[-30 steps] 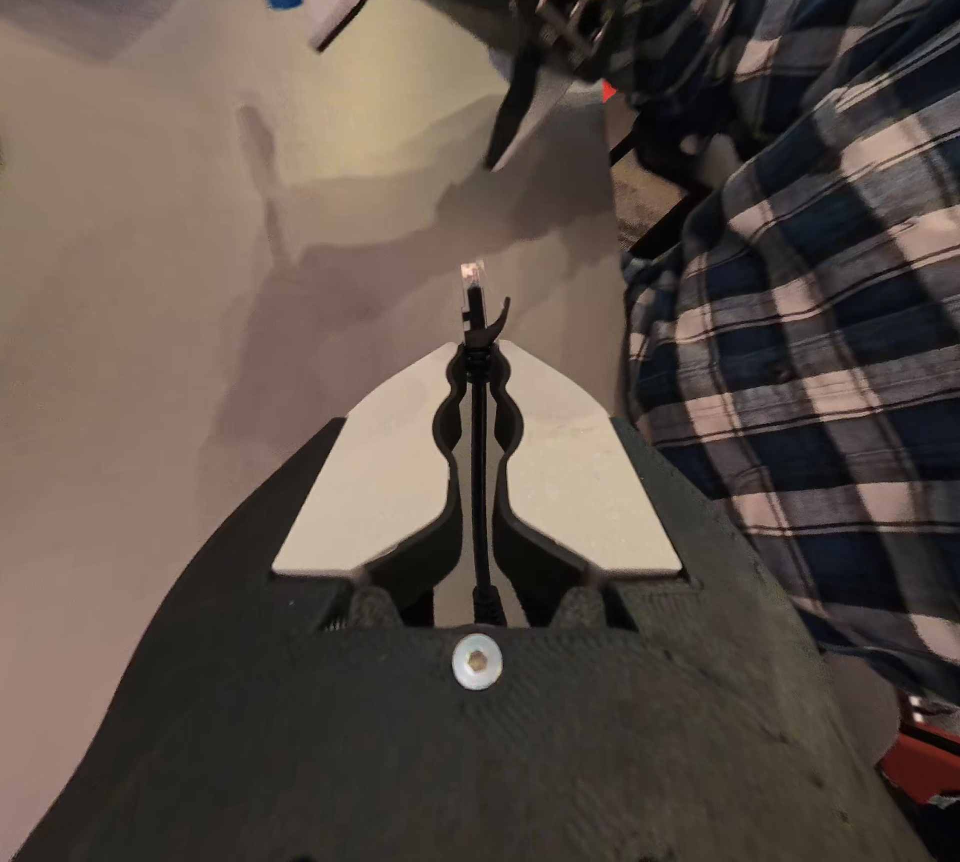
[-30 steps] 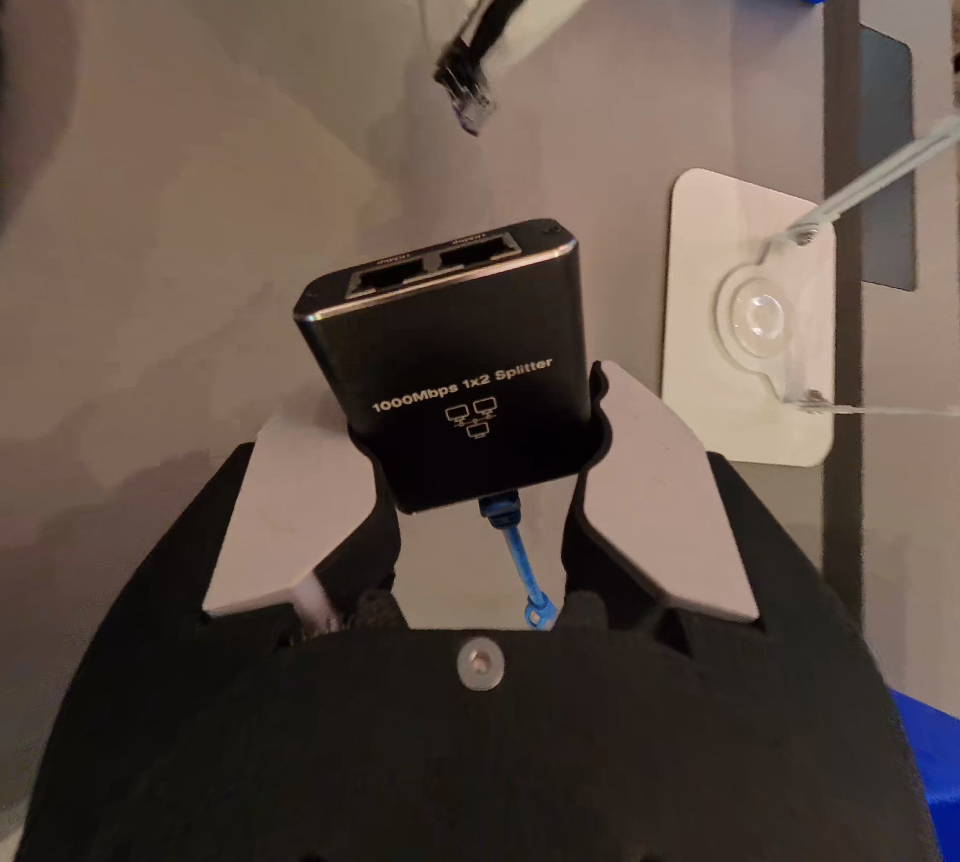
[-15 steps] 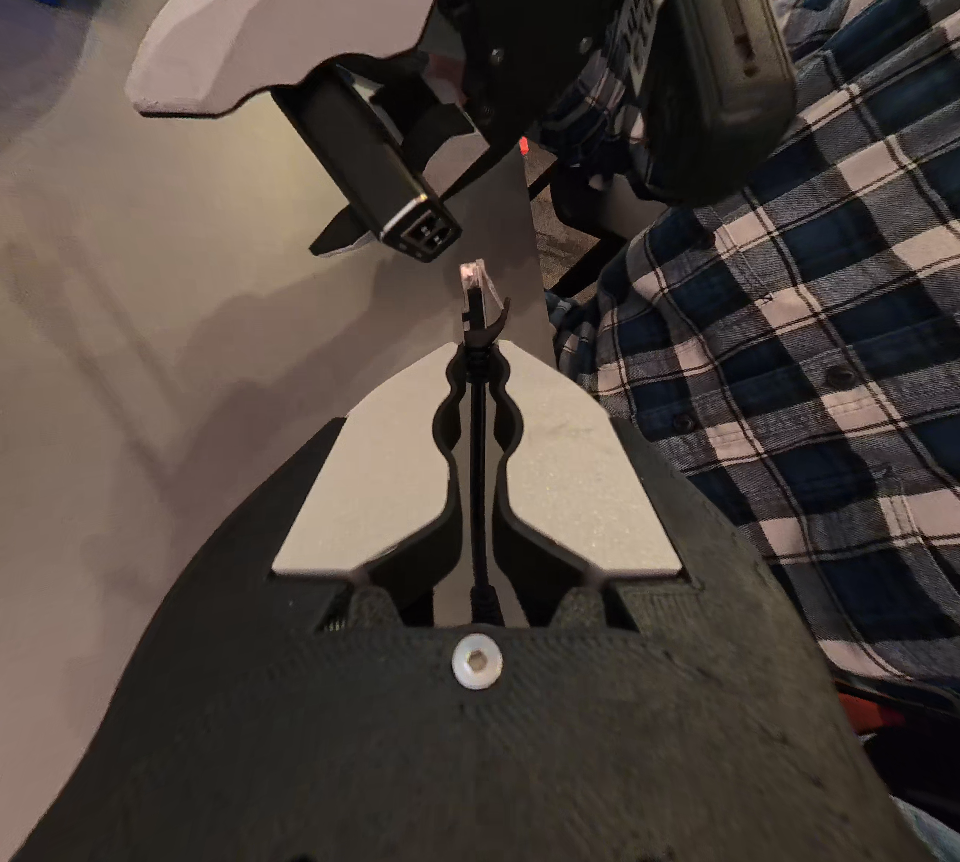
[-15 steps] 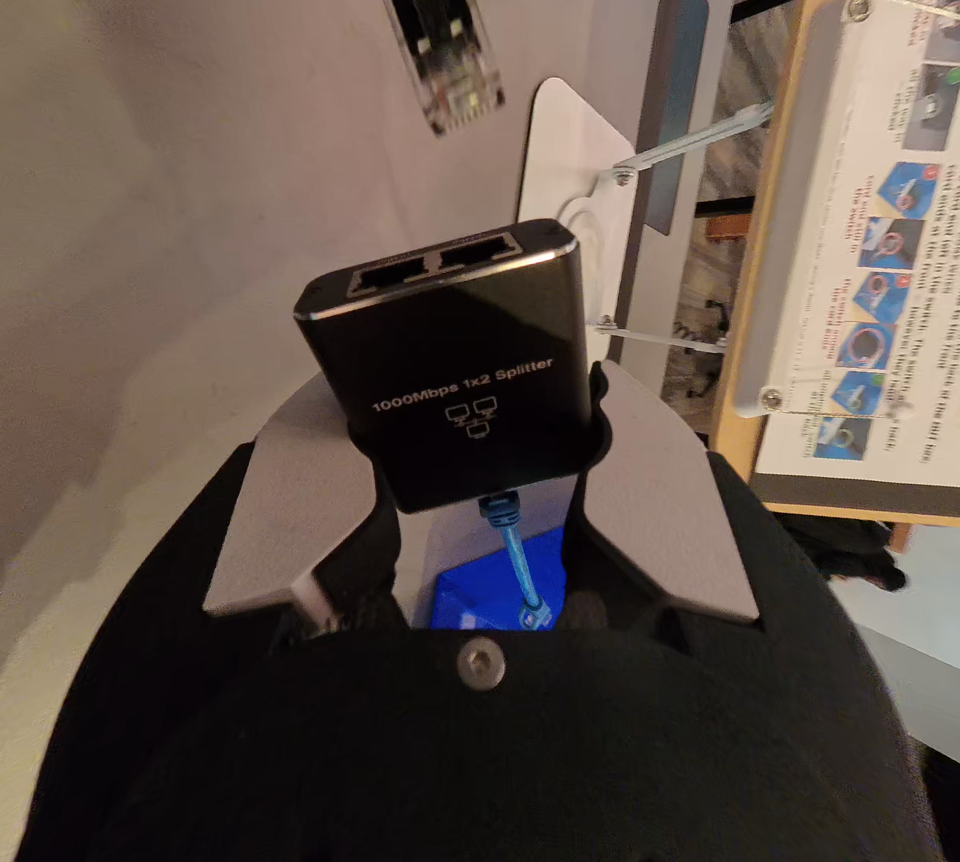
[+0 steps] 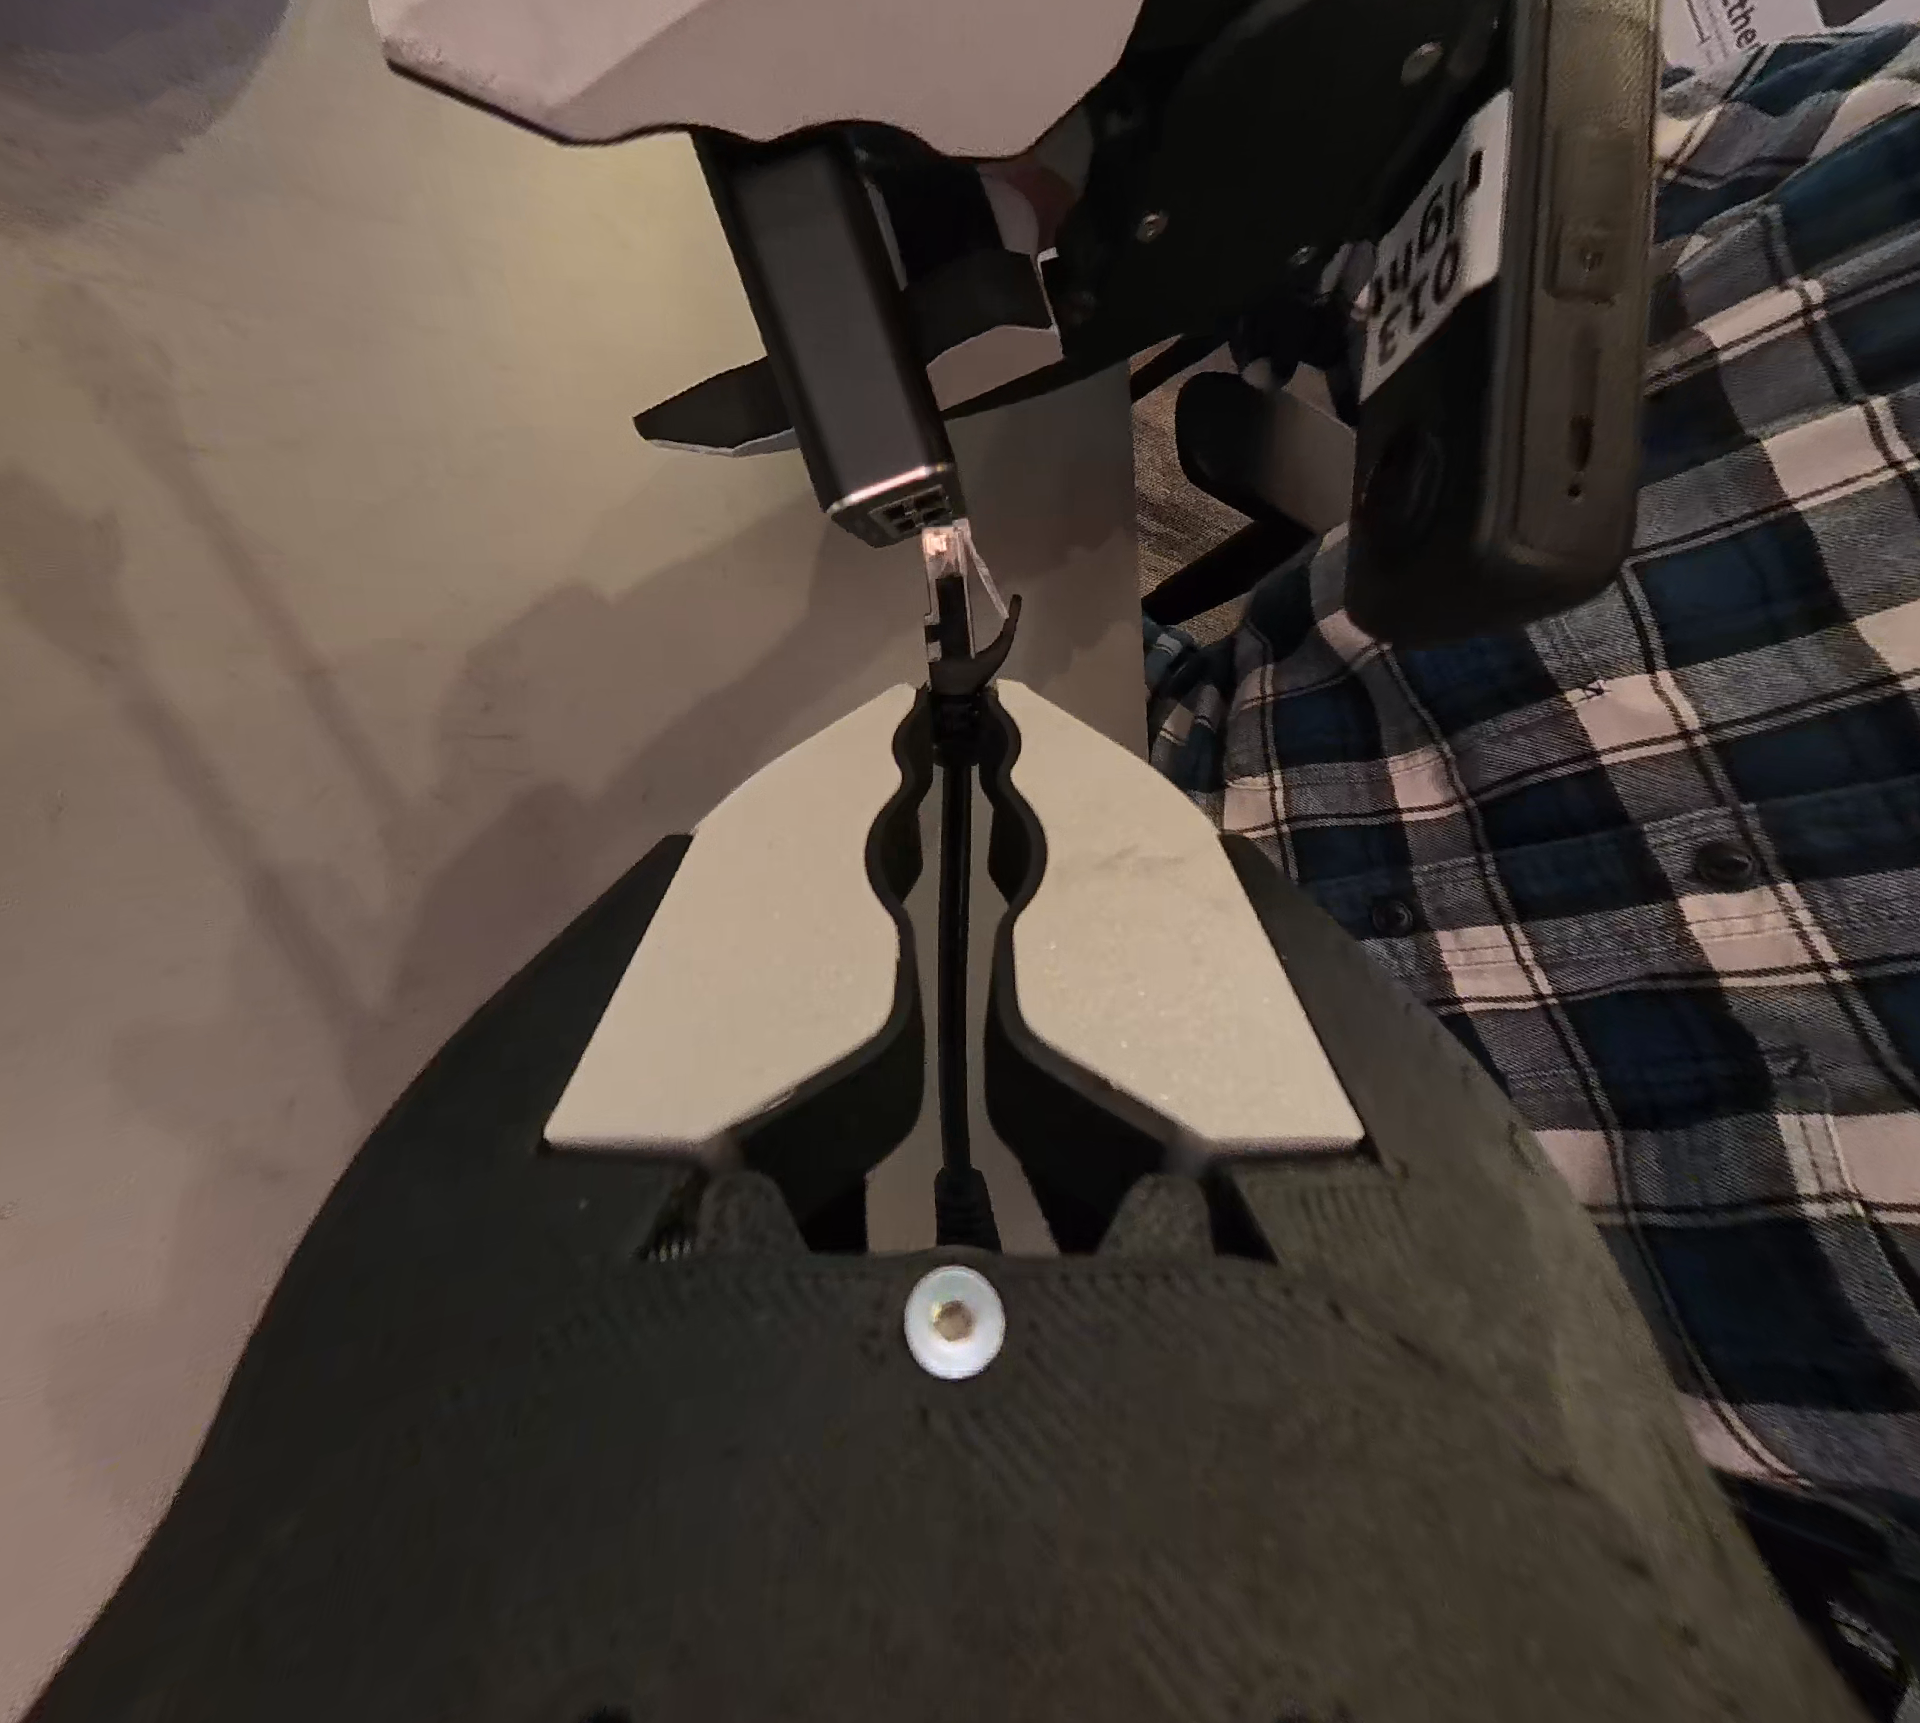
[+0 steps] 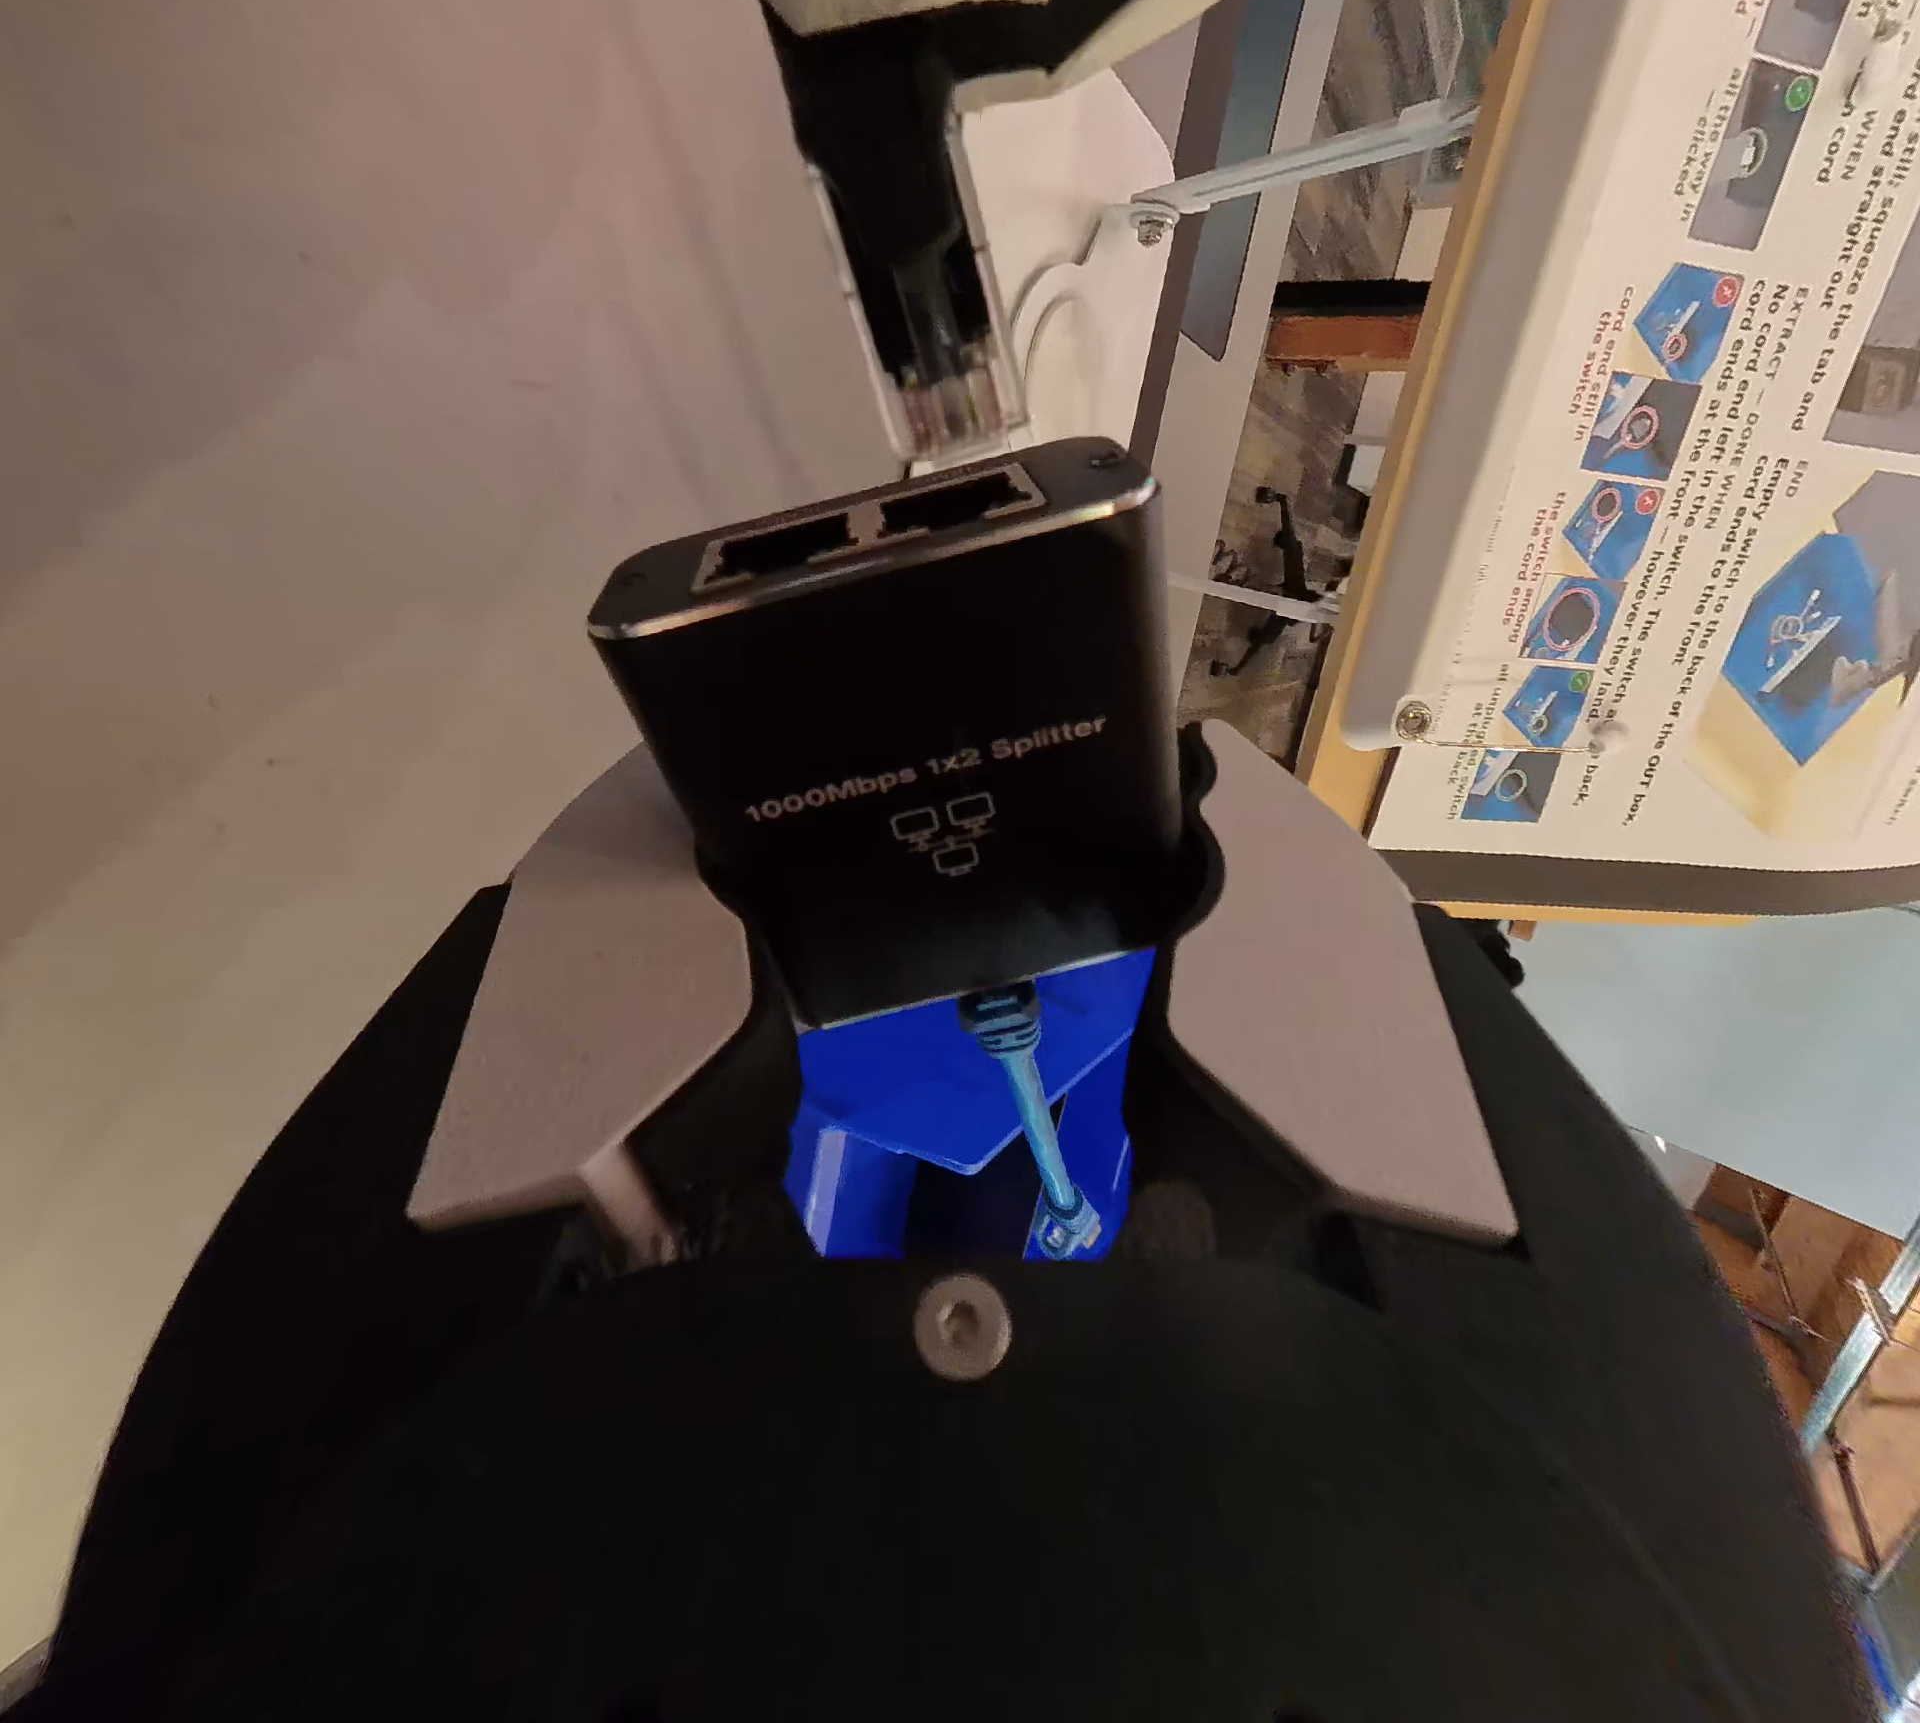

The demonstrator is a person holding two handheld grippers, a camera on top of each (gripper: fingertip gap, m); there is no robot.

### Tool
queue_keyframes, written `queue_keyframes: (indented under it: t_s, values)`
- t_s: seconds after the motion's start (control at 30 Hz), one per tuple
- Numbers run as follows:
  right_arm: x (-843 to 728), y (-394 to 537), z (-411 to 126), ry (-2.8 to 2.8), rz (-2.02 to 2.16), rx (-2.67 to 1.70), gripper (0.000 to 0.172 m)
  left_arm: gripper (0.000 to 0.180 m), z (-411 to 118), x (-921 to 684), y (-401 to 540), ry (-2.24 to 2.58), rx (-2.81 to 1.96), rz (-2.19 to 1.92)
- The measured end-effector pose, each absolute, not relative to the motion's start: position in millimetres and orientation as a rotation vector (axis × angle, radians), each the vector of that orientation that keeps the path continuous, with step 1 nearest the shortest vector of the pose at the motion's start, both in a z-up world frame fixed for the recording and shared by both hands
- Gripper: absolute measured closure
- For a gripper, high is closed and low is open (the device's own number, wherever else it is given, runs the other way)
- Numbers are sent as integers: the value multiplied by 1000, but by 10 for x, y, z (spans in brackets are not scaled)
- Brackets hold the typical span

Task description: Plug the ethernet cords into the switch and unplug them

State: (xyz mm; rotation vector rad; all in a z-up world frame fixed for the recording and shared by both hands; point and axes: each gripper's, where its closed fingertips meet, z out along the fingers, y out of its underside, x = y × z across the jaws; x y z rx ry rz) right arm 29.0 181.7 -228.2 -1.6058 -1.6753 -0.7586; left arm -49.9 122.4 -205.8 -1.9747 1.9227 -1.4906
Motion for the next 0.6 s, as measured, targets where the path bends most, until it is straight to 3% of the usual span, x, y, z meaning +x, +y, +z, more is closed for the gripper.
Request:
queue_keyframes:
  t_s: [0.6]
  values:
    - [308,1841,-2339,-1718,-763,-1649,92,172,-2160,-444,1280,1826,-2157,-1570]
